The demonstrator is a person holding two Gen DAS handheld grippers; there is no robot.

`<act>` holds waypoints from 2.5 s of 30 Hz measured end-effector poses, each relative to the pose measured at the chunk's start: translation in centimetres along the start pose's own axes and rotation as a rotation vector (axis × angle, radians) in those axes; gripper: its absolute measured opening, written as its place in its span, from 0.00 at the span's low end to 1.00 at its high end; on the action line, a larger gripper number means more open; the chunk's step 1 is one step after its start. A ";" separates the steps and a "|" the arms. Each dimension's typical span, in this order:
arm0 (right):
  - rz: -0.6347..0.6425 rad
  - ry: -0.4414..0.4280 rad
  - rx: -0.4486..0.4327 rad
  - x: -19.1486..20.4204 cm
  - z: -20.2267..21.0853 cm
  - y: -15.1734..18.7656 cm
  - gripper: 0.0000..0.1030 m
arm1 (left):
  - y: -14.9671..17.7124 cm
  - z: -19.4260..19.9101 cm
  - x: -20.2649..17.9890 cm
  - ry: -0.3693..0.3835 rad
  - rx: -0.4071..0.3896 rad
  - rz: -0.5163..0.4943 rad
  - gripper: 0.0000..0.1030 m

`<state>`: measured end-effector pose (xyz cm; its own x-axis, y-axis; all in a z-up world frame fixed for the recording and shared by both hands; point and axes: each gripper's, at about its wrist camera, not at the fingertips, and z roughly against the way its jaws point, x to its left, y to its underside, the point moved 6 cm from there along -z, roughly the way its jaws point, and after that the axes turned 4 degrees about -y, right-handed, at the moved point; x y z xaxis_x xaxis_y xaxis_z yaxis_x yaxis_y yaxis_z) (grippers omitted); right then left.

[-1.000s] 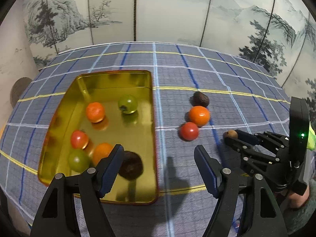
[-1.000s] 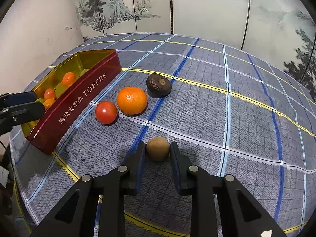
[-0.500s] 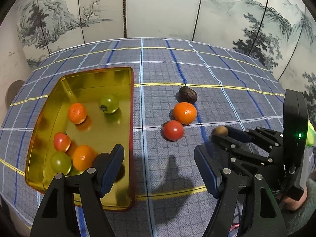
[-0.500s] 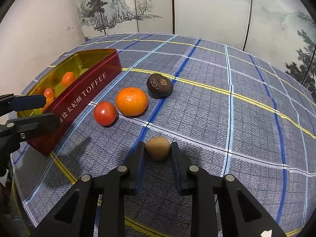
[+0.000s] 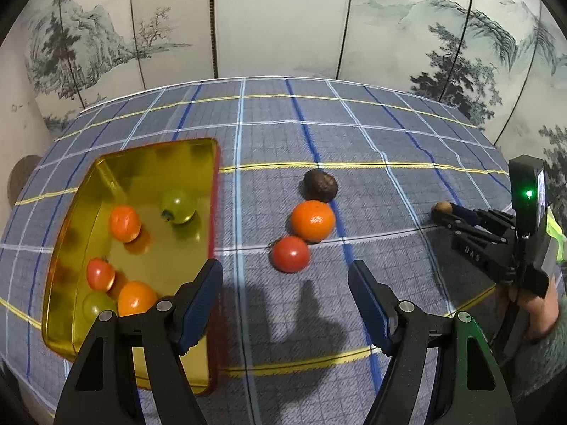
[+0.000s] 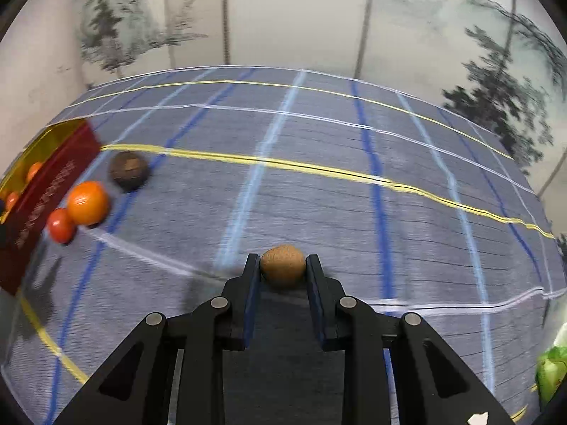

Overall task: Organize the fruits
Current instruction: 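Move the right tool back and grasp the small brown kiwi-like fruit, then grasp the red tomato with the left tool while the right tool holds the kiwi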

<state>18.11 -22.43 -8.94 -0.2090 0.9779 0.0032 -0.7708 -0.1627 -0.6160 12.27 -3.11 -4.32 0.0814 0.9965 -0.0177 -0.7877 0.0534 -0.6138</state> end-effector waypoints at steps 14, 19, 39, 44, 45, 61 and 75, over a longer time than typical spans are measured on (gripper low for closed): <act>-0.008 0.011 0.003 -1.0 -0.1 0.1 0.23 | 0.3 -3.1 -1.5 0.025 0.059 0.016 0.49; -0.009 0.010 0.003 -1.1 -0.1 0.1 0.23 | 0.7 -4.3 -1.1 0.039 0.092 0.041 0.44; -0.034 -0.022 0.005 -1.5 -0.2 0.1 0.23 | 0.1 -7.6 -1.5 -0.006 0.123 0.031 0.32; -0.034 -0.022 0.005 -1.5 -0.2 0.1 0.23 | 0.2 -7.5 -1.3 -0.007 0.125 0.045 0.31; -0.034 -0.021 0.005 -1.5 -0.2 0.1 0.23 | 0.2 -7.5 -1.3 -0.007 0.126 0.044 0.31; -0.033 -0.020 0.005 -1.6 -0.2 0.1 0.23 | -0.3 -4.3 -1.1 0.023 0.072 0.044 0.31; -0.033 -0.021 0.005 -1.5 -0.2 0.1 0.24 | -1.7 -0.1 2.1 -0.056 -0.030 0.065 0.31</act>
<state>18.50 -23.89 -9.18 -0.1955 0.9799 0.0401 -0.7807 -0.1308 -0.6111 13.89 -1.10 -3.40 -0.0043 0.9999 -0.0151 -0.7714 -0.0129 -0.6362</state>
